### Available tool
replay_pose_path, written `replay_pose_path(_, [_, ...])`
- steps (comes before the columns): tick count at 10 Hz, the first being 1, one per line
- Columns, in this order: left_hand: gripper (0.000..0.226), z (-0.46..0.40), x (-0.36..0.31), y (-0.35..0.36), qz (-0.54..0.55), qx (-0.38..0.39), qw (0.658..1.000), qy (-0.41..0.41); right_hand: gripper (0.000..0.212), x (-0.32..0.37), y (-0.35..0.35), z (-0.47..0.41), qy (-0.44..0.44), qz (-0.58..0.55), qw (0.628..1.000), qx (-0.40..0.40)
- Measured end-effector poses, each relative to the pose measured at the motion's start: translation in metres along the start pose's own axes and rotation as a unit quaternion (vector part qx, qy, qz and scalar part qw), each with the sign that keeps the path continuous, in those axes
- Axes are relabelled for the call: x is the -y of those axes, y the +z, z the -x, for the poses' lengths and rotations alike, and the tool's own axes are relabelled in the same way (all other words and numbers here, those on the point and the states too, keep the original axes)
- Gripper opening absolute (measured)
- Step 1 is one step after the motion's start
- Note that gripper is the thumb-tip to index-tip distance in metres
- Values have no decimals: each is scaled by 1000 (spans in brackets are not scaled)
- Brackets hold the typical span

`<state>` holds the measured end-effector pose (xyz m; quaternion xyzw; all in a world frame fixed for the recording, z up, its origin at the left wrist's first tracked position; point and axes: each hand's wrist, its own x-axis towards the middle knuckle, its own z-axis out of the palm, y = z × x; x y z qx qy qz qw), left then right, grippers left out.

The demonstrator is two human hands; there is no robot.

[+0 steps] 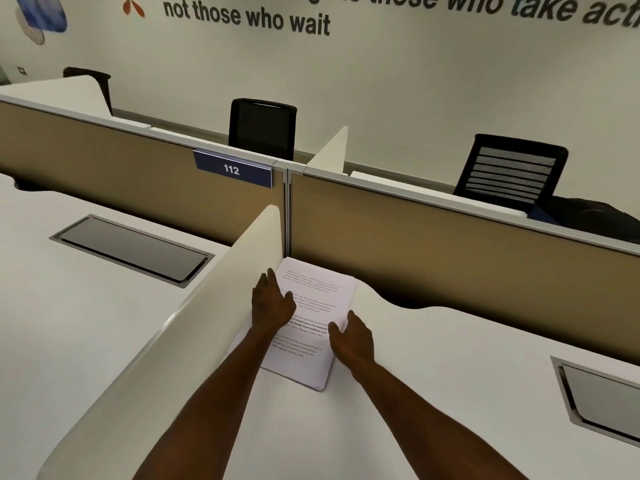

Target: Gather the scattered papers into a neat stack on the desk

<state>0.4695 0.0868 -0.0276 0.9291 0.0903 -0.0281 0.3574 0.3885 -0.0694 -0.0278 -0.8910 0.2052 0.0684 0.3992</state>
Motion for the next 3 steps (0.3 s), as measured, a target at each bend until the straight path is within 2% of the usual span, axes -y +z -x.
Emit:
replay_pose_path(2, [77,20,-22,-11,-46,3,998,34,66,-14,-50,6,-31,85,995,-47])
replay_pose_path(3, [75,37,-39,-16,-50,-7,994,100,67,-19,-80,15,-70,130,984,-96])
